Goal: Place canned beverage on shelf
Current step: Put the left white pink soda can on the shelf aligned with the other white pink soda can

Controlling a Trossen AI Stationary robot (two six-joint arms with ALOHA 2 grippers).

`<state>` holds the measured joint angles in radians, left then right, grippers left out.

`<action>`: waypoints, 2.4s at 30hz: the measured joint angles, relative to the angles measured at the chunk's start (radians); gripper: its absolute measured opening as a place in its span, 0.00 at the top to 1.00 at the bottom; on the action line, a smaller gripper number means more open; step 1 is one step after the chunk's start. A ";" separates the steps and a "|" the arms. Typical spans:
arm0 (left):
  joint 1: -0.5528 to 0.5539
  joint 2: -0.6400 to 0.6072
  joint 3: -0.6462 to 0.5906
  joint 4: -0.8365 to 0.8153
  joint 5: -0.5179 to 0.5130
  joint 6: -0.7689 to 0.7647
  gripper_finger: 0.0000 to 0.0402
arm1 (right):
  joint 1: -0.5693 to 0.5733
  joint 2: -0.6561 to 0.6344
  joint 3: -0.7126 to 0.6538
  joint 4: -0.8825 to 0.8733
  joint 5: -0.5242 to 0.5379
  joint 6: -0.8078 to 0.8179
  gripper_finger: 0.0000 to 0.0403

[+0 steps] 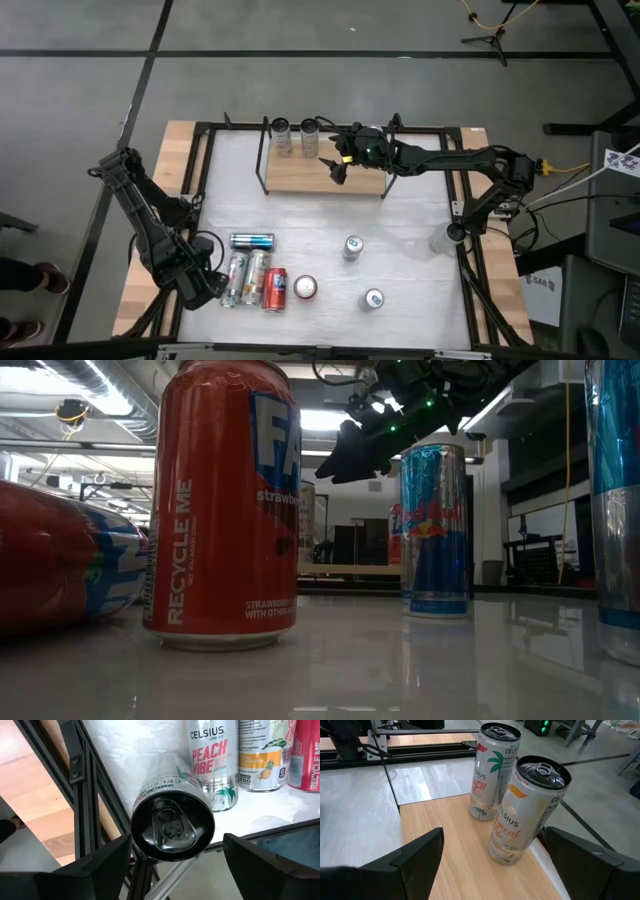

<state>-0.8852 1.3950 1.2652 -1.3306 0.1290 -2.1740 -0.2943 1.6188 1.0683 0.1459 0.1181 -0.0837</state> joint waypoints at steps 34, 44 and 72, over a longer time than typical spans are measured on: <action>0.000 0.172 0.000 -0.032 -0.060 -0.015 0.24 | 0.000 0.000 0.000 -0.029 0.000 0.000 0.14; 0.000 0.171 0.001 -0.058 -0.059 -0.015 0.33 | 0.000 0.000 0.000 -0.029 0.000 0.000 0.14; 0.111 -0.197 0.000 -0.188 -0.064 0.152 0.40 | 0.000 0.000 0.000 -0.029 0.000 0.000 0.14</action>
<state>-0.7738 1.1981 1.2652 -1.5189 0.0649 -2.0218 -0.2945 1.6188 1.0683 0.1169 0.1184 -0.0841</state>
